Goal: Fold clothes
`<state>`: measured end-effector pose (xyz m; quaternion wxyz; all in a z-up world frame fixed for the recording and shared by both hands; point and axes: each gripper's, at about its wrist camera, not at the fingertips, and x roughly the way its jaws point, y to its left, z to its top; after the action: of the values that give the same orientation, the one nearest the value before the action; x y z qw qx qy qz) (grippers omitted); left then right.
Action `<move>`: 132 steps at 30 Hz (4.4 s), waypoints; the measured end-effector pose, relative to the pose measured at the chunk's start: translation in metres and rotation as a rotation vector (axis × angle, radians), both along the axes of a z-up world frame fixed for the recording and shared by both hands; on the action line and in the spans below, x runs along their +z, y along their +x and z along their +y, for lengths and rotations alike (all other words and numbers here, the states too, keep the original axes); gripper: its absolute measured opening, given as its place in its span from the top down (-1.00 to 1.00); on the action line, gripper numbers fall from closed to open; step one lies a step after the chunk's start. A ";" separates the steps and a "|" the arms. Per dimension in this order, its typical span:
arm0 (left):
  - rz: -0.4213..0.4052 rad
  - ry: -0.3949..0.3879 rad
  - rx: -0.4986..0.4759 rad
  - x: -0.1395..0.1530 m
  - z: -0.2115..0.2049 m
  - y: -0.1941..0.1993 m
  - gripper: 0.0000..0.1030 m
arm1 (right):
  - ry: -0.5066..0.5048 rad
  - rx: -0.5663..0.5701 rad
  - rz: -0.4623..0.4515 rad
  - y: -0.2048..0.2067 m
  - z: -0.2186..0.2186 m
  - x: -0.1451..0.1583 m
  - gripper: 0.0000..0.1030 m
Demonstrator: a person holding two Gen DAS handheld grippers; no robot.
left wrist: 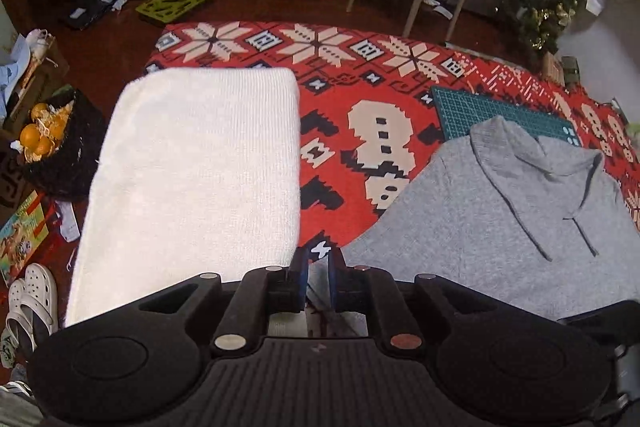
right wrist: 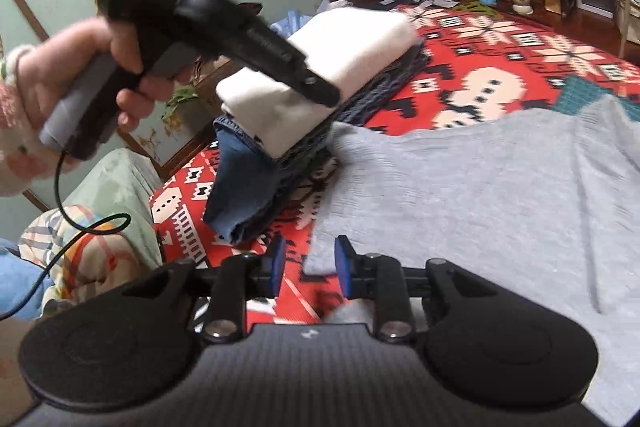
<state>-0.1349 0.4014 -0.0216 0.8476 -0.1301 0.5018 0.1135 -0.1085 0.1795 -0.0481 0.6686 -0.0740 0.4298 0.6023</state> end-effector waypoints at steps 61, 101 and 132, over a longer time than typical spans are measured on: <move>-0.248 0.223 -0.674 -0.011 -0.143 0.055 0.82 | -0.082 -0.623 0.135 0.122 -0.269 0.033 0.84; -0.292 0.221 -0.267 -0.043 -0.085 0.148 -0.06 | -0.214 -0.767 -0.230 0.252 -0.278 -0.015 0.29; -0.231 0.200 -0.182 -0.040 -0.033 0.063 -0.06 | -0.291 -0.814 -0.289 0.261 -0.270 -0.038 0.71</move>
<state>-0.0720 0.3684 -0.0616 0.9151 -0.0112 0.3970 0.0700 0.1522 -0.0910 -0.0857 0.8866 -0.0757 0.4065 0.2074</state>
